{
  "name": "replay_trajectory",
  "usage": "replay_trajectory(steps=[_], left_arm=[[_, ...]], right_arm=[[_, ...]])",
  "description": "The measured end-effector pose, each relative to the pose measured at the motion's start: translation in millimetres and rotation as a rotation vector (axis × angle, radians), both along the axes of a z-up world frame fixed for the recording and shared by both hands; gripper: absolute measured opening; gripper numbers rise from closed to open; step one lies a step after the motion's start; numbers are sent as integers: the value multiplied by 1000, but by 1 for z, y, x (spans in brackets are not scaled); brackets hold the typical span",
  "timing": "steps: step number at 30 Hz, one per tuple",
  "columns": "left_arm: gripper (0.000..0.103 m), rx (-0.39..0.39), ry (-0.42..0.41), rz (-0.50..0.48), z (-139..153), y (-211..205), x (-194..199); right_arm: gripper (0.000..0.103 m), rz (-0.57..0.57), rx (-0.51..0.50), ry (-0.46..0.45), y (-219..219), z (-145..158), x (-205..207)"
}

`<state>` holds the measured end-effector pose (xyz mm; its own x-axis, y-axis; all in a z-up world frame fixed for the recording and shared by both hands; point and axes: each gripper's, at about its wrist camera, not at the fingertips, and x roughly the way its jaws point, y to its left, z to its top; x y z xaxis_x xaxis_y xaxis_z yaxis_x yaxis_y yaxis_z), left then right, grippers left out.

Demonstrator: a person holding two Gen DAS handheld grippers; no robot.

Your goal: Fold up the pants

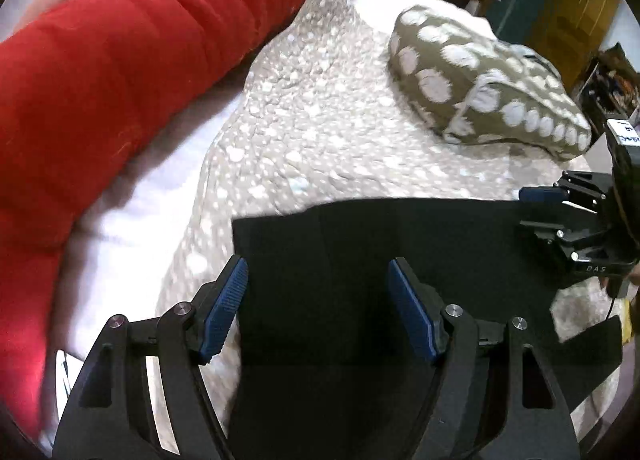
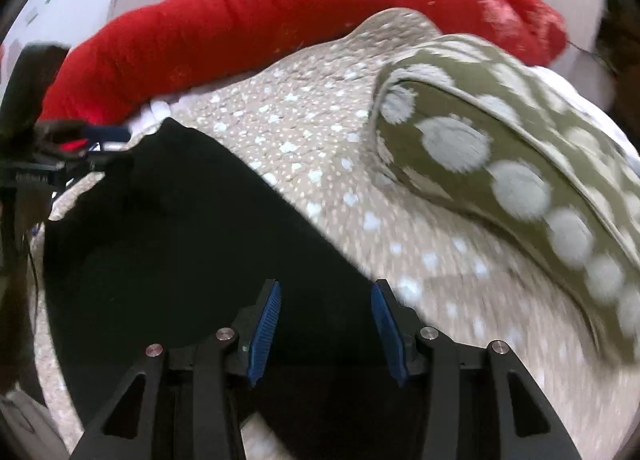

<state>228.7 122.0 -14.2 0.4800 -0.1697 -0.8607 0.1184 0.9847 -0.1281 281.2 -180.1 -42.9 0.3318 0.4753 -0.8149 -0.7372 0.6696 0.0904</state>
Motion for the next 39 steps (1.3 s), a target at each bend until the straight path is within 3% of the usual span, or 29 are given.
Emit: replay_trajectory(steps=[4,8,10,11,12,13,14,16,22,24,26,28,31,35,37,39], left_arm=[[73,51,52,-34,-14,9,27],[73,117,110,-165,-33,-4,43],[74,135,99,-205,-35,-10,43],[74,142,89,-217,-35,-12,41],[74,151,77,-221,-36,-14,40],[67,151,67,-222,-36,-14,39],[47,142,54,-226,-34,-14,36],[18,120,51,-235,-27,-13,30],[18,112,-99,-232,22,-9,-34],[18,101,-145,-220,37,-4,-63],[18,42,-167,-205,43,8,-95],[18,-4,-166,-171,40,18,-121],[19,-27,-129,-107,22,28,-147],[19,-3,-25,26,-4,54,-165],[19,23,-12,81,-2,65,-171],[24,34,-57,111,14,73,-182]], right_arm=[[45,92,-50,65,12,-15,23],[46,130,-20,161,15,-21,38],[43,140,-44,156,19,-21,37],[35,162,-49,144,22,-18,32],[17,176,-54,128,25,-15,26],[14,169,-75,98,28,-13,21],[10,159,-98,53,30,-10,12],[6,139,-110,-5,29,-2,-3],[5,95,-32,-151,9,54,-75],[5,102,13,-178,0,74,-118],[5,113,63,-177,-10,85,-164],[5,131,105,-153,-2,79,-197],[5,119,123,-109,7,44,-238],[5,7,126,-7,14,-13,-238],[7,-15,151,12,11,-10,-240],[10,7,181,18,8,7,-243]])
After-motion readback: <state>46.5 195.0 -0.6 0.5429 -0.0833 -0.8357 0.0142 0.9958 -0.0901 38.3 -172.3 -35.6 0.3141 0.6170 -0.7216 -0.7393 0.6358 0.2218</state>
